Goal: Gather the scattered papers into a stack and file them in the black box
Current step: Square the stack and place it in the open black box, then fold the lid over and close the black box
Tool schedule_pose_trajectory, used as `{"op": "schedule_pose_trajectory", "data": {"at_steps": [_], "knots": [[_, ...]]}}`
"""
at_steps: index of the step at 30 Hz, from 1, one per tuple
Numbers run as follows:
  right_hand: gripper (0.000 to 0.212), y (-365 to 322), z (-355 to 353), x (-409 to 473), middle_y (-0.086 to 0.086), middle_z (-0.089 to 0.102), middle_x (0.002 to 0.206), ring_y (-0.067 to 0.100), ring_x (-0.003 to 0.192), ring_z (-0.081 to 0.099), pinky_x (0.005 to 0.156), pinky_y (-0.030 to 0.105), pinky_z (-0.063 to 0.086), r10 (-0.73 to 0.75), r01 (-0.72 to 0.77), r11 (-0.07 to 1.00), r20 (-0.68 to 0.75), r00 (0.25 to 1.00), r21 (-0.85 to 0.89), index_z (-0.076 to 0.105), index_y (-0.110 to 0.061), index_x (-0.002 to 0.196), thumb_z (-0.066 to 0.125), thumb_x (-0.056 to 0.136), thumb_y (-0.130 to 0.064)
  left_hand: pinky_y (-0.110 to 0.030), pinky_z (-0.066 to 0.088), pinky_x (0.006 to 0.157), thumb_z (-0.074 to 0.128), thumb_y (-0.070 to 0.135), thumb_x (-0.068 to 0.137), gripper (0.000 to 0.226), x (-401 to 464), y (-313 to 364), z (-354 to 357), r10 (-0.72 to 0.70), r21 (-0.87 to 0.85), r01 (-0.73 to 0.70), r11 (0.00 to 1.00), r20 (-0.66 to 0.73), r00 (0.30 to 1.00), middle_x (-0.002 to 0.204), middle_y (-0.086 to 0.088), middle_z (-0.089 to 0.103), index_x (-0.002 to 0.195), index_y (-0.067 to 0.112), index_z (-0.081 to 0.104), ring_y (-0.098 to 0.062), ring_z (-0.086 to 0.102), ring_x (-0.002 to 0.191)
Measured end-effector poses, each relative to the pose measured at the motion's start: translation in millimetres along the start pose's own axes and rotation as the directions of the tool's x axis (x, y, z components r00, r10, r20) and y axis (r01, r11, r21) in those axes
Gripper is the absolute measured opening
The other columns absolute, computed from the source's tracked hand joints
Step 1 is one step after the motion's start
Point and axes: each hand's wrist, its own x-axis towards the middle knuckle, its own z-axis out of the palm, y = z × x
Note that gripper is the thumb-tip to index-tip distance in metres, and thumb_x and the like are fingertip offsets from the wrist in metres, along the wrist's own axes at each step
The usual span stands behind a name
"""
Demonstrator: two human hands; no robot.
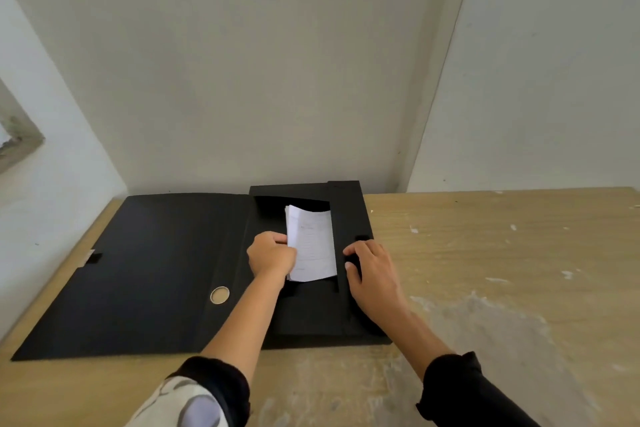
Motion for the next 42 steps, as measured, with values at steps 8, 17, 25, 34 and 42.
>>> {"op": "schedule_pose_trajectory", "data": {"at_steps": [8, 17, 25, 34, 42], "knots": [[0.022, 2.5, 3.4, 0.5, 0.005, 0.055, 0.114, 0.017, 0.107, 0.048, 0.086, 0.015, 0.030, -0.033, 0.032, 0.999, -0.011, 0.999, -0.027, 0.055, -0.010, 0.111, 0.048, 0.091, -0.010, -0.028, 0.050, 0.059, 0.071, 0.006, 0.074, 0.018, -9.3, 3.3, 33.0, 0.107, 0.060, -0.109, 0.992, 0.031, 0.994, 0.078, -0.001, 0.062, 0.087, 0.011, 0.060, -0.021, 0.065, 0.081], [0.022, 1.9, 2.9, 1.3, 0.006, 0.055, 0.115, 0.018, 0.107, 0.048, 0.090, 0.020, 0.037, -0.044, 0.044, 0.999, -0.003, 0.999, -0.011, 0.054, -0.009, 0.112, 0.046, 0.091, -0.009, -0.026, 0.039, 0.049, 0.051, 0.009, 0.086, 0.022, -15.2, 8.0, 33.4, 0.212, 0.333, -0.213, 0.919, 0.039, 0.976, 0.068, 0.002, 0.055, 0.068, 0.017, 0.060, -0.017, 0.053, 0.061], [0.022, -14.8, -10.4, -10.5, 0.006, 0.054, 0.115, 0.018, 0.106, 0.048, 0.096, 0.027, 0.043, -0.106, 0.109, 0.993, 0.062, 0.992, -0.039, 0.053, -0.010, 0.113, 0.041, 0.094, -0.010, -0.031, 0.048, 0.075, 0.046, 0.005, 0.090, 0.024, -43.3, -4.4, -25.3, 0.325, 0.364, -0.319, 0.875, 0.048, 0.945, 0.103, -0.006, 0.066, 0.102, 0.014, 0.065, -0.022, 0.063, 0.092], [0.022, -47.4, 10.5, -66.2, 0.000, 0.058, 0.116, 0.018, 0.111, 0.051, 0.105, 0.035, 0.038, -0.023, 0.022, 0.994, -0.006, 1.000, -0.105, 0.054, -0.021, 0.111, 0.051, 0.090, -0.028, -0.049, 0.037, 0.095, 0.071, 0.014, 0.075, 0.058, -94.9, -78.6, -86.9, -0.056, 0.045, 0.084, 0.995, -0.435, 0.899, 0.138, -0.022, 0.033, 0.124, 0.005, 0.042, -0.044, 0.033, 0.120], [0.026, -43.0, 12.6, -66.5, 0.005, 0.057, 0.119, 0.020, 0.110, 0.049, 0.087, 0.027, 0.043, 0.035, -0.038, 0.999, 0.067, 0.997, 0.033, 0.056, -0.015, 0.113, 0.056, 0.090, -0.026, -0.044, 0.041, 0.105, 0.085, -0.001, 0.055, 0.119, -84.8, -87.8, -94.0, -0.309, -0.534, 0.078, 0.842, -0.359, 0.881, 0.149, -0.016, 0.027, 0.144, 0.020, 0.009, -0.033, 0.041, 0.130]]}}
